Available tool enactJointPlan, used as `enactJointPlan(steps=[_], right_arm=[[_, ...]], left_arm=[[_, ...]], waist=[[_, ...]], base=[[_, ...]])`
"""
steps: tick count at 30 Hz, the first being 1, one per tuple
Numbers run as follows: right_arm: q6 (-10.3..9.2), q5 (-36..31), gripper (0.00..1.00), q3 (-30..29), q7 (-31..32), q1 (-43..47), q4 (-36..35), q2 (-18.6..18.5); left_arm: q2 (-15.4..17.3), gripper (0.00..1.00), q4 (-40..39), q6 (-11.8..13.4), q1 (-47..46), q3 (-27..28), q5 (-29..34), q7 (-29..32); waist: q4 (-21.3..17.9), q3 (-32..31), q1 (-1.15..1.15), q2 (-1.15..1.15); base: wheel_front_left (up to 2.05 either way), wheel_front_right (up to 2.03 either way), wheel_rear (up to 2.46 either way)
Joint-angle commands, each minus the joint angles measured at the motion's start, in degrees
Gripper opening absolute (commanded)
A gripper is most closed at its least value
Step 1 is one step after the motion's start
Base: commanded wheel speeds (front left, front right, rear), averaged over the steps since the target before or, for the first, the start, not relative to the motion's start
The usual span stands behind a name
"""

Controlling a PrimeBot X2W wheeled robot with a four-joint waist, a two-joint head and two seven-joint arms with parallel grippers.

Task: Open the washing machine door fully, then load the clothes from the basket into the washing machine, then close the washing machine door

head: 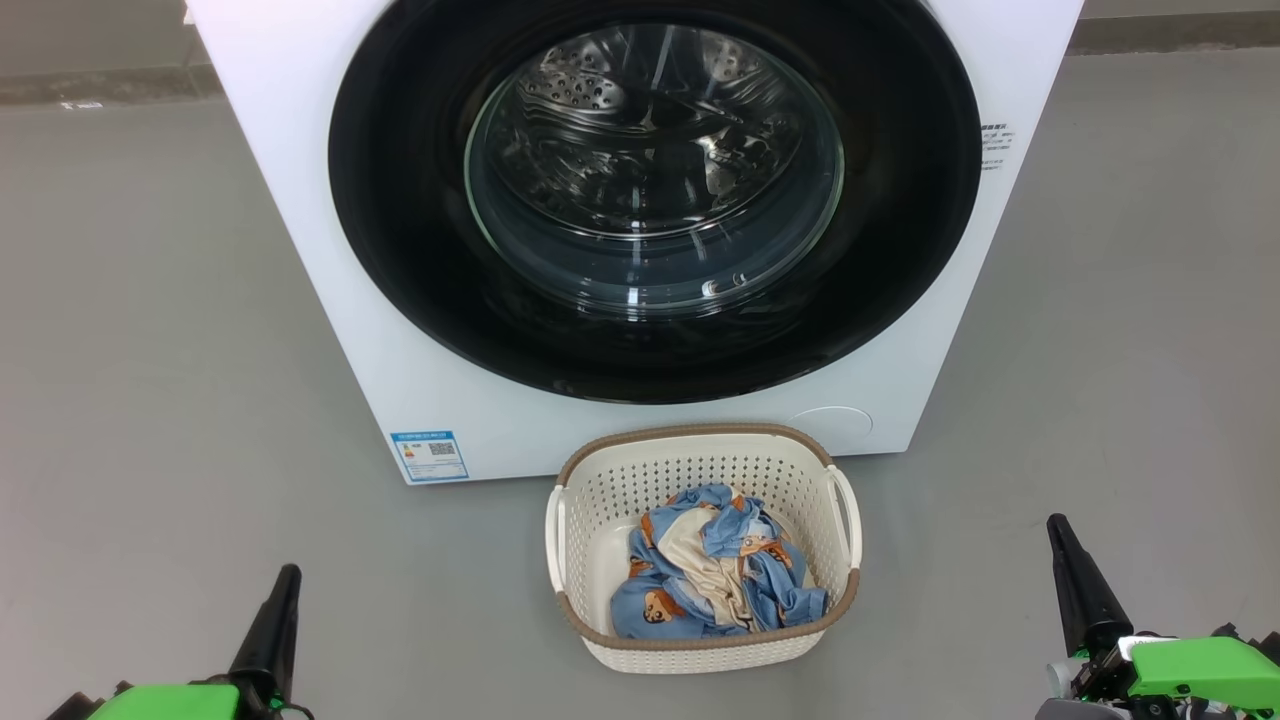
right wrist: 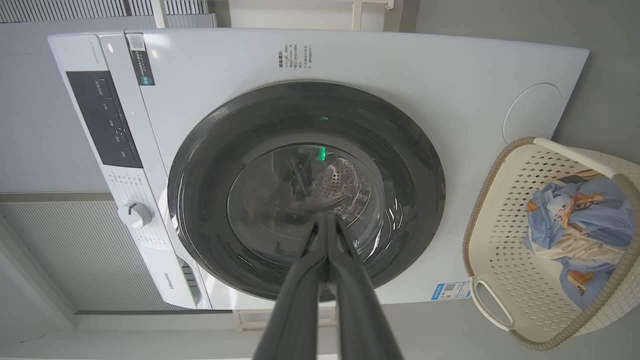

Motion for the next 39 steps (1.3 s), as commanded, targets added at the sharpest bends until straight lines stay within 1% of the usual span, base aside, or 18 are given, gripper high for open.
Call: enactJointPlan(steps=[1, 11, 12, 17, 19, 23, 28, 39], right_arm=[[0.1, -0.7, 0.0, 1.3, 0.5, -2.6, -1.4, -0.2], [0.1, -0.7, 0.0, 1.3, 0.5, -2.6, -1.4, -0.2], [0.0, 0.0, 1.0, 0.0, 0.0, 0.0, 0.0, 0.0], [0.0, 0.0, 1.0, 0.1, -0.2, 1.8, 3.1, 0.7], [0.0, -0.1, 1.0, 0.2, -0.5, 1.8, 2.8, 0.7], [0.01, -0.4, 1.0, 0.5, -1.2, 2.0, 2.4, 0.7], [0.01, -1.2, 1.0, 0.8, -2.0, 2.3, 1.6, 0.6], [0.02, -5.4, 1.0, 1.5, -3.9, 2.5, -0.3, 0.6]], left_arm=[[0.7, 0.0, -1.4, -0.4, -2.5, 2.0, 0.8, 0.4], [0.7, 0.0, -1.4, -0.4, -2.5, 2.0, 0.8, 0.4], [0.0, 1.0, 0.0, 0.0, 0.0, 0.0, 0.0, 0.0], [-1.2, 1.0, 2.9, 0.1, 2.0, -0.4, 0.0, -0.1], [-1.2, 1.0, 2.8, 0.1, 2.0, -0.6, 0.2, -0.5], [-1.1, 1.0, 2.7, 0.1, 2.0, -0.9, 0.7, -1.1], [-1.1, 1.0, 2.4, 0.1, 2.2, -1.3, 1.6, -2.0], [-0.9, 1.0, 1.7, 0.0, 2.2, -1.4, 5.1, -3.8]], waist=[[0.0, 0.0, 0.0, 0.0], [0.0, 0.0, 0.0, 0.0], [0.0, 0.0, 0.0, 0.0], [0.0, 0.0, 0.0, 0.0], [0.0, 0.1, 0.01, 0.0], [0.0, -0.1, 0.13, 0.0], [0.1, 0.0, 0.01, 0.0], [0.3, 0.1, 0.0, 0.0]], base=[[0.0, 0.0, 0.0], [0.0, 0.0, 0.0], [0.0, 0.0, 0.0], [0.0, 0.0, 0.0], [0.0, 0.0, 0.0], [0.0, 0.0, 0.0], [0.0, 0.0, 0.0], [0.0, 0.0, 0.0]])
